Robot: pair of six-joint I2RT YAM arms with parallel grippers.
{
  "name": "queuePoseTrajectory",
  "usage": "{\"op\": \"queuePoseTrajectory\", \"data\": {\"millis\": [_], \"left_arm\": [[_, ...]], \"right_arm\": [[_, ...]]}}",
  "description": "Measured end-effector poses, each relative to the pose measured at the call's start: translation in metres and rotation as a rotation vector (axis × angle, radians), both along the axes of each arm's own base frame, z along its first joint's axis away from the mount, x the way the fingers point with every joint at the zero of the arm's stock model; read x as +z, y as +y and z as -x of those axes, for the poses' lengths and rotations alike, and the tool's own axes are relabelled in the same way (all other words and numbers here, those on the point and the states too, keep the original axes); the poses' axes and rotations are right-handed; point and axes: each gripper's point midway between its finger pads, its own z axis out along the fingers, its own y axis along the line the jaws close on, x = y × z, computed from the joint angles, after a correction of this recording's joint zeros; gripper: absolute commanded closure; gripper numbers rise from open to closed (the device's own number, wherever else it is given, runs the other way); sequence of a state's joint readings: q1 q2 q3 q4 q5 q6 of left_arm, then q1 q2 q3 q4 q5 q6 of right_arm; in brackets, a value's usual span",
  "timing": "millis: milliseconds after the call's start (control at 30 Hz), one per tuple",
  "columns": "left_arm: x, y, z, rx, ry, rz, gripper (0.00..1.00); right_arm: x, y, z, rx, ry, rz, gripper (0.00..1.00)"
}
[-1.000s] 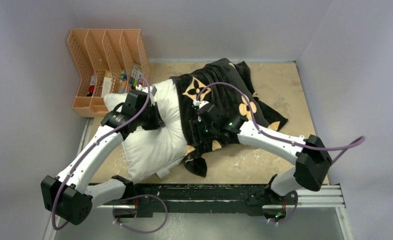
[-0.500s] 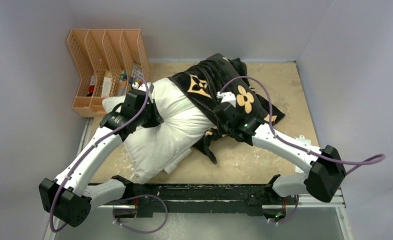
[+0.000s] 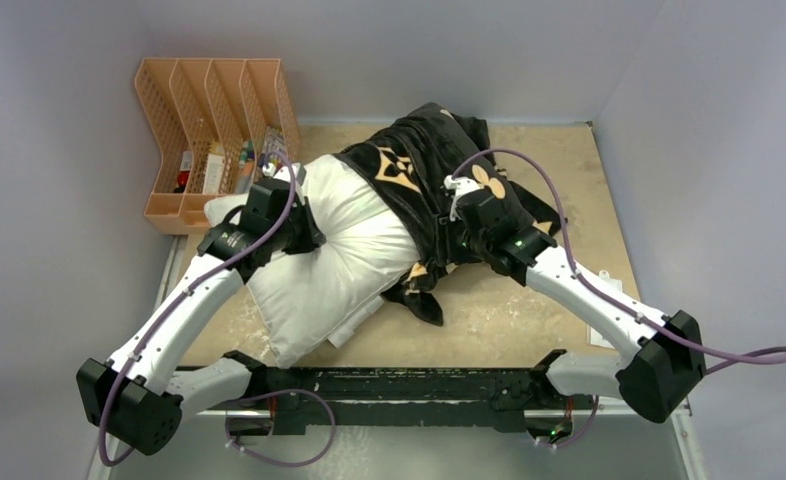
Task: Remove the pillowcase from the pillow
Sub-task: Remove the pillow from the pillowcase.
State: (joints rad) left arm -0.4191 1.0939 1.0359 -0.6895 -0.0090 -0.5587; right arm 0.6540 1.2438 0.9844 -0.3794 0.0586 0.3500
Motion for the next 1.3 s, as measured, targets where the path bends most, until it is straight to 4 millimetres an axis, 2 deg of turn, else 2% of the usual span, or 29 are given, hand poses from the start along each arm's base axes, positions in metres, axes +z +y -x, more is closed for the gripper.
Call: {"op": "queuePoseTrajectory", "data": {"millis": [67, 167, 267, 367, 500, 633, 667, 733, 833, 900, 933, 1033, 1100, 1233, 1300], "left_arm": [[0.001, 0.000, 0.000, 0.000, -0.005, 0.000, 1.00], [0.004, 0.001, 0.001, 0.002, -0.014, 0.003, 1.00], [0.005, 0.002, 0.001, 0.002, -0.019, 0.003, 1.00], [0.005, 0.002, 0.001, 0.003, -0.019, 0.003, 1.00], [0.005, 0.002, 0.001, 0.002, -0.019, 0.004, 1.00], [0.006, 0.002, 0.002, 0.003, -0.021, 0.005, 1.00], [0.007, 0.002, 0.002, 0.003, -0.022, 0.006, 1.00], [0.007, 0.002, 0.003, 0.003, -0.021, 0.005, 1.00], [0.007, 0.002, 0.004, 0.001, -0.018, 0.007, 1.00], [0.006, 0.002, 0.004, -0.003, -0.014, 0.010, 0.69], [0.006, 0.002, 0.005, -0.010, -0.014, 0.008, 0.58], [0.007, 0.004, 0.008, -0.033, -0.006, -0.005, 0.38], [0.015, 0.002, 0.008, -0.058, -0.015, 0.001, 0.32], [0.034, -0.010, 0.013, -0.110, -0.036, -0.021, 0.27], [0.038, -0.027, 0.021, -0.159, -0.048, -0.084, 0.26]], "right_arm": [[0.005, -0.006, 0.001, -0.030, -0.002, 0.006, 0.35], [0.017, -0.025, 0.000, -0.111, -0.048, 0.032, 0.26], [0.032, -0.046, -0.003, -0.207, -0.113, 0.055, 0.22], [0.036, -0.060, -0.009, -0.281, -0.131, 0.066, 0.21], [0.013, -0.060, -0.015, -0.308, -0.046, 0.068, 0.20], [-0.014, -0.031, -0.012, -0.258, 0.067, -0.027, 0.20], [-0.021, -0.023, -0.009, -0.247, 0.097, -0.062, 0.25], [-0.035, -0.011, -0.002, -0.235, 0.159, -0.119, 0.44], [-0.050, 0.002, 0.002, -0.246, 0.221, -0.193, 0.82], [-0.054, 0.007, 0.002, -0.256, 0.233, -0.232, 0.97], [-0.054, 0.008, 0.001, -0.260, 0.231, -0.242, 1.00], [-0.050, 0.011, -0.004, -0.251, 0.205, -0.255, 1.00], [-0.047, 0.016, -0.004, -0.226, 0.187, -0.262, 1.00], [-0.046, 0.037, 0.007, -0.168, 0.143, -0.249, 1.00], [-0.047, 0.044, 0.014, -0.146, 0.135, -0.233, 1.00]]}}
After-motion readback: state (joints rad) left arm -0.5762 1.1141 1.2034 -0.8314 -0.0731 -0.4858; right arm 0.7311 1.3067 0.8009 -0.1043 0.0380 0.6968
